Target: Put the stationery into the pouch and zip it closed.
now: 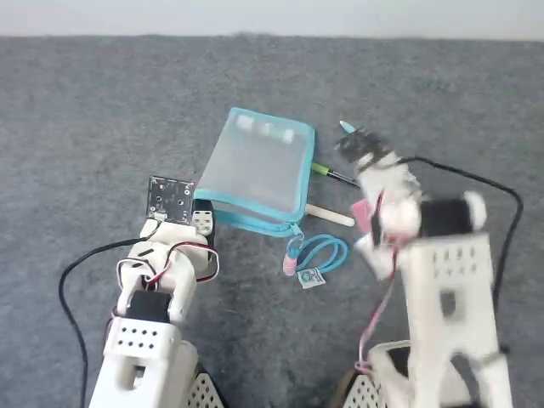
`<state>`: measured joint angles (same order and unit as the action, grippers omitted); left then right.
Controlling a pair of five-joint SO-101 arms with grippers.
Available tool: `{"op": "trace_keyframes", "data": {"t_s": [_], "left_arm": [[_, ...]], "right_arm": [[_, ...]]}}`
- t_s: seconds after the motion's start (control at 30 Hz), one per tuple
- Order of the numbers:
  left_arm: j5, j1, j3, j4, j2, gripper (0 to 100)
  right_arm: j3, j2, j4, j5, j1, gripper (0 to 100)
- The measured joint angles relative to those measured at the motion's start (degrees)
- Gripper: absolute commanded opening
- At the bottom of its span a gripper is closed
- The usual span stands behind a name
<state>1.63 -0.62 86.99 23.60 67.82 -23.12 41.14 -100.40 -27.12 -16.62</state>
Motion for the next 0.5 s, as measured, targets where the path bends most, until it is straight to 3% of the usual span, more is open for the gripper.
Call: {"op": "trace_keyframes", "data": {"t_s": [0.27, 0.5], "left_arm": [[0.0, 0.0, 0.0, 0.0, 0.0, 1], [0.0, -0.3, 0.0, 0.0, 0.0, 1]], "right_arm": [[-1.9, -1.3, 0.1, 6.8, -20.0, 0.6], [-2.0, -8.1, 4.4, 6.8, -24.2, 0.6]]}}
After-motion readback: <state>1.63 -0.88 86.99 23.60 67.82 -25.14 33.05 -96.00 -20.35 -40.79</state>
